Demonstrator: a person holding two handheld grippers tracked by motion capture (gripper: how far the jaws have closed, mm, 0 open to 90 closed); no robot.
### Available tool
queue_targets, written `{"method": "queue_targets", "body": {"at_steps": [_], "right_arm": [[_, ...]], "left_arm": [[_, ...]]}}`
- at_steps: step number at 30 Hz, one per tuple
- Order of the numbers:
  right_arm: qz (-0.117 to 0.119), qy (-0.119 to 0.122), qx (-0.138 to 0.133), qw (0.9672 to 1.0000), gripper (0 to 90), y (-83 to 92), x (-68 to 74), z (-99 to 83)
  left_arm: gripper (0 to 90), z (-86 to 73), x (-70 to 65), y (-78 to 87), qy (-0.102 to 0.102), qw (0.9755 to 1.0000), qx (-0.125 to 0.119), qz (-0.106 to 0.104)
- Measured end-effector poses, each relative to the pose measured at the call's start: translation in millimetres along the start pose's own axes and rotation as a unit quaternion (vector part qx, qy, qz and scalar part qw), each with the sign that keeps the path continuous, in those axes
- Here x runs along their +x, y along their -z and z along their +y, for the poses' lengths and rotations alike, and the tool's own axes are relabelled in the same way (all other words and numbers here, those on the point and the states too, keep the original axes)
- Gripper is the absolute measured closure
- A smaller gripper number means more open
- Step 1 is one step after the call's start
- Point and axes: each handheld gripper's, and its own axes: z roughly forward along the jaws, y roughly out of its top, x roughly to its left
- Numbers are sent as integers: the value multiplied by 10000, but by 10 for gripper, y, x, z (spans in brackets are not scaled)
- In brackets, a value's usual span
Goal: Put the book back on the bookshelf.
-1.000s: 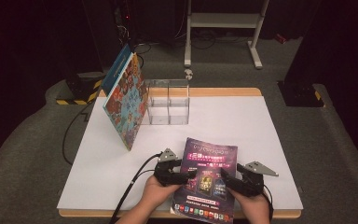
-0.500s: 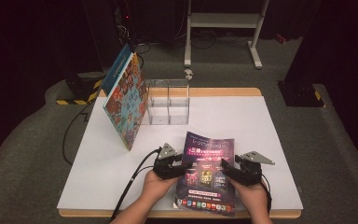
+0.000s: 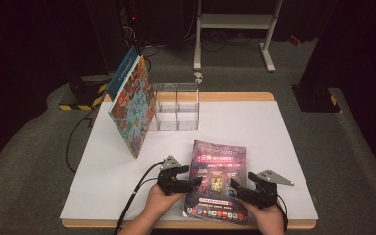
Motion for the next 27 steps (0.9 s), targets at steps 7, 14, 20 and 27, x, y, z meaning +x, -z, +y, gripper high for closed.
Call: {"method": "queue_targets", "body": {"at_steps": [7, 14, 20, 27], "right_arm": [[1, -83, 22, 10000, 224, -43, 8, -12], [-116, 17, 177, 9998, 237, -166, -30, 142], [19, -218, 302, 9993, 221, -285, -157, 250], [107, -282, 353, 9989, 219, -305, -190, 260]], "left_arm": [[219, -12, -30, -77, 147, 9996, 174, -149], [272, 70, -68, -182, -47, 9999, 120, 14], [411, 128, -82, -179, -346, 9994, -28, 54], [592, 102, -142, -131, -810, 9961, -347, 61]]}}
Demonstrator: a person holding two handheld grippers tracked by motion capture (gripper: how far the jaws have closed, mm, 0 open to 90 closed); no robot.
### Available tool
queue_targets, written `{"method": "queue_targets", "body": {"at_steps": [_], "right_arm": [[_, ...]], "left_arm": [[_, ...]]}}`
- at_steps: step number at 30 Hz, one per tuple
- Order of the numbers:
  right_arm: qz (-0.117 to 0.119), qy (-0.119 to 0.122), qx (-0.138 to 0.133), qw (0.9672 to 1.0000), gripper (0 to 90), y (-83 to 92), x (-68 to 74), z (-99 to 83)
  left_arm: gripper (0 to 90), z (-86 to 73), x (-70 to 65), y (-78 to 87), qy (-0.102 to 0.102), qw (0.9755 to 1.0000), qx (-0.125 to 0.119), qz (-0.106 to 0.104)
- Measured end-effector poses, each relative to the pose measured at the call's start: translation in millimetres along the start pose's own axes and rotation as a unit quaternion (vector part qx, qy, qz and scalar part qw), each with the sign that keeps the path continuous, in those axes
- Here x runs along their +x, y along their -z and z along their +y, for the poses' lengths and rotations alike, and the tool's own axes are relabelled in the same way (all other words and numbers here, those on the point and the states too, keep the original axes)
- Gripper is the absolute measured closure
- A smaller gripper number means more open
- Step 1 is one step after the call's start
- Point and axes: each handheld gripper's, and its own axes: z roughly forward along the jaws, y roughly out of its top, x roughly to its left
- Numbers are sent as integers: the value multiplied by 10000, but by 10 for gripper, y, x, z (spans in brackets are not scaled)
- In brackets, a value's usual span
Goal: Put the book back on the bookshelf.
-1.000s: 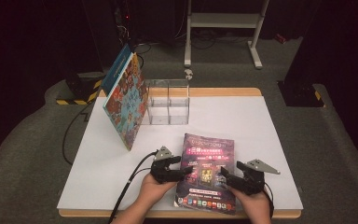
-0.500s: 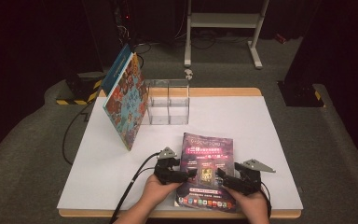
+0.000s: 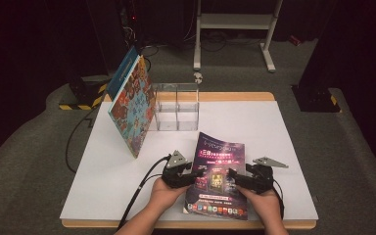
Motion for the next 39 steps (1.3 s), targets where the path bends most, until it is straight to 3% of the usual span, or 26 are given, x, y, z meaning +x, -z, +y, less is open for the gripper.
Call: {"method": "queue_targets", "body": {"at_steps": [2, 4, 6, 9, 10, 13, 18, 23, 28, 33, 39], "right_arm": [[-18, 2, -19, 10000, 244, 7, 2, -6], [-86, 15, -83, 9999, 332, 50, 6, -13], [-171, 86, -202, 9996, 417, 98, 9, -30], [-269, 198, -295, 9990, 469, 146, 37, -59], [-260, 224, -308, 9989, 467, 153, 38, -66], [-129, 182, -256, 9994, 404, 146, 31, -84], [236, -230, -45, 9994, 228, 65, -24, -99], [256, -281, -55, 9993, 229, 90, -18, -140], [154, -241, -176, 9994, 354, 161, -22, -156], [-12, 0, -368, 9993, 516, 260, 12, -121], [52, 215, -565, 9982, 624, 331, 68, -102]], "left_arm": [[627, -8, -18, 13, -124, 9999, -55, -7], [657, -22, -39, 23, -251, 9996, -112, 2], [676, -27, -48, 29, -277, 9995, -149, 8], [702, -17, -52, 38, -259, 9995, -164, -13], [716, -11, -63, 40, -212, 9995, -233, -37], [757, -7, -106, 62, -405, 9988, -276, -65], [781, -32, -127, 68, -502, 9982, -250, -201], [779, -69, -149, 54, -446, 9984, -220, -260], [756, -60, -119, 43, -296, 9992, -187, -216], [765, -19, -119, 70, -105, 9992, -260, -270], [775, 20, -135, 112, -50, 9990, -336, -276]]}}
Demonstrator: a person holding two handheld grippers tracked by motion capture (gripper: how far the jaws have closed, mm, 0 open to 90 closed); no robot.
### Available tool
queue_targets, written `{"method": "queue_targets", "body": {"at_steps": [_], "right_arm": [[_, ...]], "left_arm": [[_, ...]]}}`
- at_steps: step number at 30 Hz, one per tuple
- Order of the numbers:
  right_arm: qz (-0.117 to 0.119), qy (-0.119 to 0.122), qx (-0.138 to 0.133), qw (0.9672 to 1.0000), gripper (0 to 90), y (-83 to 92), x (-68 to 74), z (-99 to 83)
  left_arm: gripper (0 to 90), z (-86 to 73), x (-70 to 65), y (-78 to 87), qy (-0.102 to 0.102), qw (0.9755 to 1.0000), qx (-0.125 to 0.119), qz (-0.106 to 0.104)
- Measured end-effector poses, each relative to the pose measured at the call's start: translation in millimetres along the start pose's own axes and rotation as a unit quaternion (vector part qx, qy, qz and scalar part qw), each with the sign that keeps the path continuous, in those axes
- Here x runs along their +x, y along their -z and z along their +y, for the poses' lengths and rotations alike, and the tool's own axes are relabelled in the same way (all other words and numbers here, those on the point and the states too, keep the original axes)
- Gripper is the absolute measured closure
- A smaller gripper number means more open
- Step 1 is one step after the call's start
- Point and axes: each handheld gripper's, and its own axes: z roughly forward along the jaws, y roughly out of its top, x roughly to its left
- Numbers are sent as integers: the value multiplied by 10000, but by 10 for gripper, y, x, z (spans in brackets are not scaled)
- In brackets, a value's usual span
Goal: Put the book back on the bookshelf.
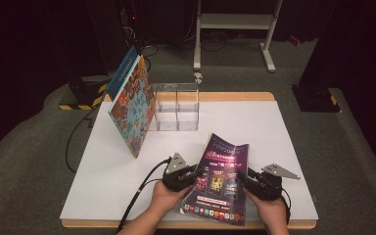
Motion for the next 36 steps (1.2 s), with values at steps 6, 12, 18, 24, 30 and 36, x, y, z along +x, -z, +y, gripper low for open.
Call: {"method": "queue_targets", "body": {"at_steps": [6, 12, 18, 24, 30, 36], "right_arm": [[30, 163, -171, 9997, 658, 42, 97, 91], [175, 283, -267, 9991, 679, 26, 233, 256], [282, 387, -339, 9983, 692, -96, 399, 394], [355, 486, -343, 9976, 705, -272, 571, 519], [444, 613, -327, 9966, 719, -454, 748, 649], [509, 716, -329, 9956, 729, -601, 897, 726]], "left_arm": [[781, 80, -2, 88, -41, 9998, -180, 4], [785, 203, 50, 222, 9, 9991, -429, 51], [792, 330, 172, 372, 53, 9980, -606, 165], [800, 415, 346, 518, 83, 9968, -745, 288], [807, 488, 520, 652, 61, 9948, -943, 385], [810, 516, 667, 755, 127, 9937, -1024, 436]]}}
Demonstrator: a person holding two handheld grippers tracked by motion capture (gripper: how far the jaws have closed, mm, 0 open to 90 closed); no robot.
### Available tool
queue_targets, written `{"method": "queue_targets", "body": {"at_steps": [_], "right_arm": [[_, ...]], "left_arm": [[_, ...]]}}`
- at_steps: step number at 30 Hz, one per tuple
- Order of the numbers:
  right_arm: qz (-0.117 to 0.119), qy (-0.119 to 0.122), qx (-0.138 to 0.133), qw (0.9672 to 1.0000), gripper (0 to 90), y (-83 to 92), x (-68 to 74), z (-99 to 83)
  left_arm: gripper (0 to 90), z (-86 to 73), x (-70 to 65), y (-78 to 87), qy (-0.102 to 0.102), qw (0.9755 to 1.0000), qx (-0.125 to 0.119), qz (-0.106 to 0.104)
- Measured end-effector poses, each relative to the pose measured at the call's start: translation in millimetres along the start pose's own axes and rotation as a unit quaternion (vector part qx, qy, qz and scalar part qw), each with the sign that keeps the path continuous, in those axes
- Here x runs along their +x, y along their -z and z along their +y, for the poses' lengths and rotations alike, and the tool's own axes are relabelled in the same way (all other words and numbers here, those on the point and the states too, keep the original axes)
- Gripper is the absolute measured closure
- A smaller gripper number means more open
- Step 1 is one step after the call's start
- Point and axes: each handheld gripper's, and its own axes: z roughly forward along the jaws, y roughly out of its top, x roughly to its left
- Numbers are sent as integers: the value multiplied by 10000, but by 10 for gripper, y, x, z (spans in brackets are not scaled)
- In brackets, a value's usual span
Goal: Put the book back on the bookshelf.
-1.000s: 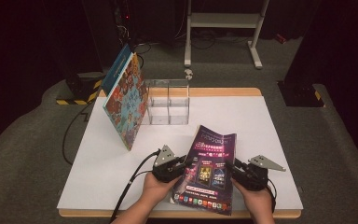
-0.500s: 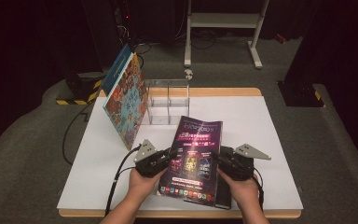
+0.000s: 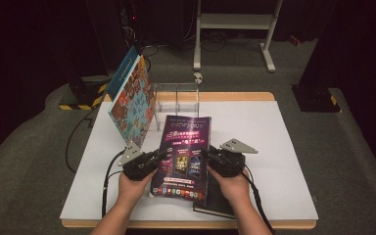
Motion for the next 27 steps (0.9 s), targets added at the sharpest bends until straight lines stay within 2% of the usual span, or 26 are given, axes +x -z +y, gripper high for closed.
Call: {"method": "queue_targets", "body": {"at_steps": [7, 13, 27], "right_arm": [[40, 35, 18, 10000, 738, -119, 106, 39], [58, 51, -6, 10000, 745, -171, 151, 59], [111, 96, -87, 9999, 762, -241, 207, 109]], "left_arm": [[812, 77, 107, 73, 70, 10000, -45, 52], [814, 101, 141, 104, 109, 9999, -110, 74], [817, 149, 179, 137, -10, 9993, -275, 234]]}}
